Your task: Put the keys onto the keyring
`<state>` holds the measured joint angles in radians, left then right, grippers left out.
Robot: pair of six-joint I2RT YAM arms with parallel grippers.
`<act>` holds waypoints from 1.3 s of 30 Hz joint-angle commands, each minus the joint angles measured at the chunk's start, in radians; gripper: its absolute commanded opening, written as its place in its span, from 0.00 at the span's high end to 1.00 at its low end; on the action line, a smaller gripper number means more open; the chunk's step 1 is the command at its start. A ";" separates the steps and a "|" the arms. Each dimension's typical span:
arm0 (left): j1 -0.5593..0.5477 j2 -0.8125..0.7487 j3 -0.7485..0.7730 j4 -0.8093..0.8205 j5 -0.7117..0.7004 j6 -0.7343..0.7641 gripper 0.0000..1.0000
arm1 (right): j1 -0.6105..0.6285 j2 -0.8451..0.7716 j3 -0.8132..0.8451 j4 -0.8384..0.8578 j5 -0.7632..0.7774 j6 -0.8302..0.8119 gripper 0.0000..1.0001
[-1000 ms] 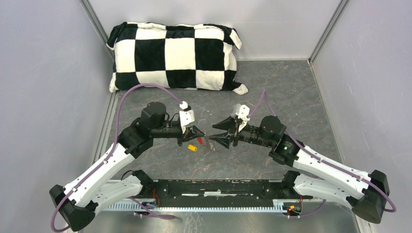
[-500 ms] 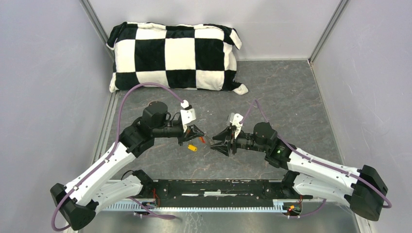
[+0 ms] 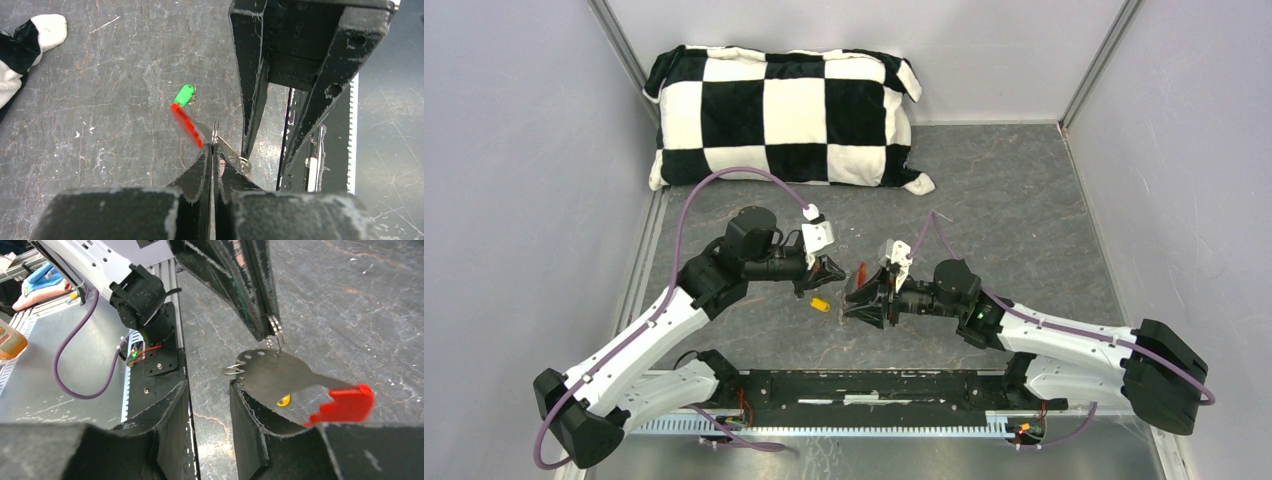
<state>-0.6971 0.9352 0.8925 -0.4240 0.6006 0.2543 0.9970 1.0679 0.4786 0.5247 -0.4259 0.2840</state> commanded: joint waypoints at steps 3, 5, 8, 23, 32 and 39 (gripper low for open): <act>0.000 -0.020 0.033 0.022 0.024 -0.014 0.98 | 0.011 -0.015 0.057 0.015 0.014 -0.028 0.57; 0.001 -0.029 0.031 0.004 0.047 0.010 0.98 | 0.011 -0.041 0.068 -0.037 0.036 -0.057 0.57; 0.001 -0.053 0.027 -0.032 0.102 0.080 0.98 | 0.011 -0.088 0.083 -0.128 0.052 -0.098 0.55; 0.000 -0.107 -0.033 -0.100 0.158 0.284 0.98 | -0.074 -0.298 -0.048 -0.398 0.410 -0.128 0.10; 0.001 -0.115 -0.079 -0.108 0.110 0.285 0.98 | -0.233 -0.083 -0.086 -0.488 0.462 0.151 0.28; 0.001 -0.116 -0.083 -0.109 0.116 0.281 0.98 | -0.227 -0.012 -0.140 -0.395 0.487 0.328 0.35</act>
<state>-0.6971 0.8284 0.8101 -0.5499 0.7105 0.5133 0.7650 1.0336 0.3557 0.0502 0.0341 0.4732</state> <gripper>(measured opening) 0.043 0.668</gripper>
